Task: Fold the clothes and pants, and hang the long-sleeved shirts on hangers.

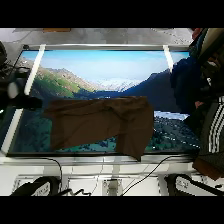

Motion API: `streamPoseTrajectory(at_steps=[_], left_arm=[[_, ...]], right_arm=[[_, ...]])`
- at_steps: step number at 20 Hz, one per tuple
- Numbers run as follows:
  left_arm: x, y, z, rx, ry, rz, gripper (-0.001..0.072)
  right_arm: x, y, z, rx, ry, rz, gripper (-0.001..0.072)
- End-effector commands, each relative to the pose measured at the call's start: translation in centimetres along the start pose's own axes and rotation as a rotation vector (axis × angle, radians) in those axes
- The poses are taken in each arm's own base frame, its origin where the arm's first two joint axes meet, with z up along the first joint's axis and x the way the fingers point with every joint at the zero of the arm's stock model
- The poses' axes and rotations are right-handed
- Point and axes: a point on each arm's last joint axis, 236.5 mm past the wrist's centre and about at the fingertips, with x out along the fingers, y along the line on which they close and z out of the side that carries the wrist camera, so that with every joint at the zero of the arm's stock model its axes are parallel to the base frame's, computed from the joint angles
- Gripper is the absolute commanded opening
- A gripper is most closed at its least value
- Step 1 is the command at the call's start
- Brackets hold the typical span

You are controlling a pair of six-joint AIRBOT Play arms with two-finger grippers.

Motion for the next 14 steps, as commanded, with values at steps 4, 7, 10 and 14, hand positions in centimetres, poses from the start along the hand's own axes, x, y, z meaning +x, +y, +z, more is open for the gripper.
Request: streamPoseTrajectory(at_steps=[4,7,10,14], left_arm=[[1.8,-1.2,-11.6,-0.176,0.059,-0.173,0.0337],[4.7,-3.1,-16.7,-0.205,0.170,-0.259,0.0349],[6.3,-4.2,-18.4,-0.237,0.209,-0.294,0.0494],[7.1,-4.6,-18.9,-0.241,0.244,-0.311,0.0671]], right_arm=[[1.3,5.3,-11.7,0.157,0.148,0.387,0.0315],[4.5,9.4,-17.1,0.243,0.280,0.521,0.0351],[7.3,12.7,-19.4,0.370,0.290,0.611,0.0506],[10.2,15.4,-22.6,0.447,0.352,0.627,0.0505]])
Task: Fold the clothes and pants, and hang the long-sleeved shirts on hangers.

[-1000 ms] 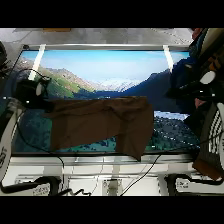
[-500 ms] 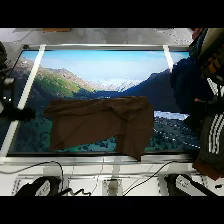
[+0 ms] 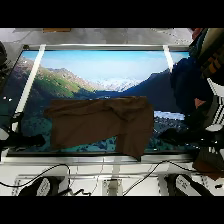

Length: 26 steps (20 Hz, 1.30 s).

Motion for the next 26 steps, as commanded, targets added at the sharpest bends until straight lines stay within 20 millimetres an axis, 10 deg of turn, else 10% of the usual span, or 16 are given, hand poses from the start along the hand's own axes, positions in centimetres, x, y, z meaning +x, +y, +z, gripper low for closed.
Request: streamPoseTrajectory(at_steps=[1,10,18,20,26], left_arm=[[1.2,-0.4,-0.9,-0.016,0.035,-0.032,0.0670],[2.9,-2.1,-3.0,-0.052,0.176,-0.131,0.0598],[3.6,-2.8,-3.7,-0.034,0.229,-0.173,0.0586],[3.5,-2.8,-3.8,-0.032,0.234,-0.175,0.0530],[4.4,-1.2,-3.2,-0.167,0.198,-0.230,0.0528]], right_arm=[[4.0,0.1,-2.2,0.093,0.039,0.048,0.0505],[9.4,-0.8,-2.4,0.106,0.095,-0.050,0.0367],[9.7,0.1,-2.0,0.018,0.076,-0.023,0.0236],[9.7,0.2,-2.0,0.015,0.076,-0.021,0.0061],[9.5,0.8,-2.6,0.013,0.100,-0.001,0.0049]])
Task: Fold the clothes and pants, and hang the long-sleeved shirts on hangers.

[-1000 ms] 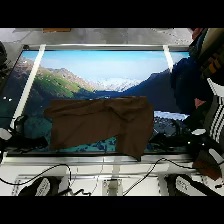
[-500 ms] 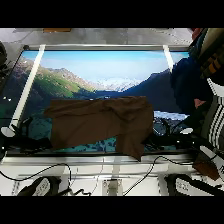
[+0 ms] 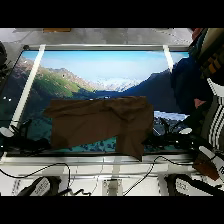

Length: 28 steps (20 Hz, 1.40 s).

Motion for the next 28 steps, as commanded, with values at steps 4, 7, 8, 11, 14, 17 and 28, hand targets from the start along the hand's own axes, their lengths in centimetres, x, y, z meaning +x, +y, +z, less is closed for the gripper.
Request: streamPoseTrajectory(at_steps=[4,7,8,11,14,17,28], left_arm=[[0.0,-1.7,3.4,-0.098,-0.143,-0.264,0.0438],[2.0,-1.7,2.7,-0.089,-0.070,-0.273,0.0400],[2.5,-1.8,2.6,-0.081,-0.054,-0.277,0.0400],[3.4,-2.0,3.3,-0.057,-0.056,-0.256,0.0088],[3.3,-2.3,4.1,-0.028,-0.074,-0.241,0.0012],[0.3,-3.3,6.1,0.009,-0.100,-0.285,0.0011],[-16.4,-2.9,19.5,0.150,-0.660,-0.122,0.0011]], right_arm=[[0.0,0.2,0.2,0.002,-0.007,0.005,0.0048],[0.0,0.5,0.3,0.010,-0.013,0.018,0.0047],[0.0,0.6,0.4,0.014,-0.016,0.023,0.0038],[0.0,0.8,0.5,0.008,-0.021,0.030,0.0030],[-0.2,0.9,0.7,-0.023,-0.031,0.028,0.0023],[-1.8,2.8,1.7,-0.114,-0.082,0.049,0.0023],[-15.5,15.1,9.7,-0.224,-0.754,0.162,0.0022]])
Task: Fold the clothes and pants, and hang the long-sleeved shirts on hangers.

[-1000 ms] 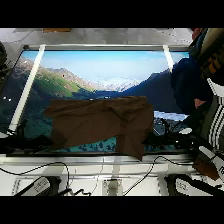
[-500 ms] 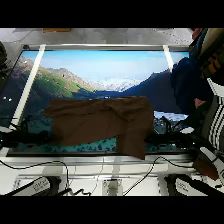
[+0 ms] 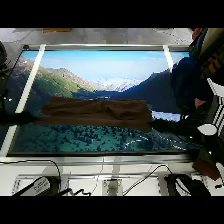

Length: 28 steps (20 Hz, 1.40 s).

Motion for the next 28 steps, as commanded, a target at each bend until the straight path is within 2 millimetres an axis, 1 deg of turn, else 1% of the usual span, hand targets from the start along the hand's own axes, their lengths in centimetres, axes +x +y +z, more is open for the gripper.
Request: streamPoseTrajectory(at_steps=[1,2,4,6,7,9,11,12,13,14,15,16,17,18,19,20,21,23,24,26,28], left_arm=[[-1.2,1.2,7.3,0.004,-0.274,0.088,0.0011],[-0.5,1.2,8.4,-0.001,-0.304,0.092,0.0011],[1.7,0.6,10.5,-0.003,-0.358,0.092,0.0011],[3.9,-0.4,12.6,0.009,-0.418,0.107,0.0011],[5.2,-0.9,13.4,0.025,-0.440,0.124,0.0010],[8.1,-1.8,14.0,0.049,-0.450,0.141,0.0011],[10.9,-2.4,13.4,0.059,-0.417,0.138,0.0011],[11.8,-2.3,13.0,0.057,-0.397,0.134,0.0012],[12.2,-2.4,12.6,0.056,-0.381,0.128,0.0093],[11.9,-2.2,12.7,0.053,-0.384,0.129,0.0465],[11.2,-2.0,13.0,0.033,-0.401,0.130,0.0706],[10.1,-1.6,13.5,-0.005,-0.424,0.130,0.0702],[8.9,-1.3,13.7,-0.050,-0.439,0.123,0.0702],[7.7,-1.0,13.5,-0.076,-0.436,0.114,0.0702],[6.8,-0.6,12.8,-0.068,-0.408,0.112,0.0701],[6.3,0.0,11.3,-0.088,-0.351,0.103,0.0697],[6.3,0.7,9.4,-0.151,-0.279,0.086,0.0697],[6.9,2.3,5.4,-0.243,-0.121,0.056,0.0697],[7.5,2.4,4.0,-0.278,-0.065,0.024,0.0698],[9.4,2.2,2.4,-0.344,0.009,-0.041,0.0699],[11.8,1.5,2.6,-0.348,0.010,-0.100,0.0699]], right_arm=[[-0.8,1.0,7.1,0.024,-0.333,-0.042,0.0022],[0.0,0.7,8.3,0.027,-0.393,-0.069,0.0022],[1.6,-0.6,10.6,0.060,-0.518,-0.140,0.0022],[3.8,-1.9,11.9,0.078,-0.564,-0.206,0.0022],[5.5,-2.6,12.2,0.085,-0.547,-0.230,0.0022],[8.5,-4.2,12.6,0.099,-0.498,-0.269,0.0022],[10.7,-5.4,13.1,0.108,-0.471,-0.297,0.0022],[11.3,-5.7,13.2,0.110,-0.464,-0.302,0.0023],[11.6,-5.8,13.4,0.107,-0.463,-0.305,0.0046],[11.5,-5.8,13.6,0.101,-0.469,-0.307,0.0213],[11.3,-5.6,13.8,0.078,-0.475,-0.310,0.0566],[11.1,-5.5,14.0,0.049,-0.479,-0.314,0.0691],[11.0,-5.3,14.1,0.025,-0.478,-0.317,0.0682],[10.9,-5.1,14.1,0.017,-0.478,-0.315,0.0682],[10.8,-5.0,14.2,0.016,-0.481,-0.311,0.0682],[10.7,-4.8,14.2,0.015,-0.481,-0.308,0.0682],[10.7,-4.8,14.2,0.015,-0.479,-0.306,0.0682],[10.9,-4.6,13.9,0.016,-0.463,-0.299,0.0682],[11.1,-4.5,13.6,0.016,-0.451,-0.294,0.0681],[11.5,-4.3,12.9,0.018,-0.418,-0.281,0.0681],[11.9,-4.0,12.3,0.020,-0.390,-0.269,0.0681]])
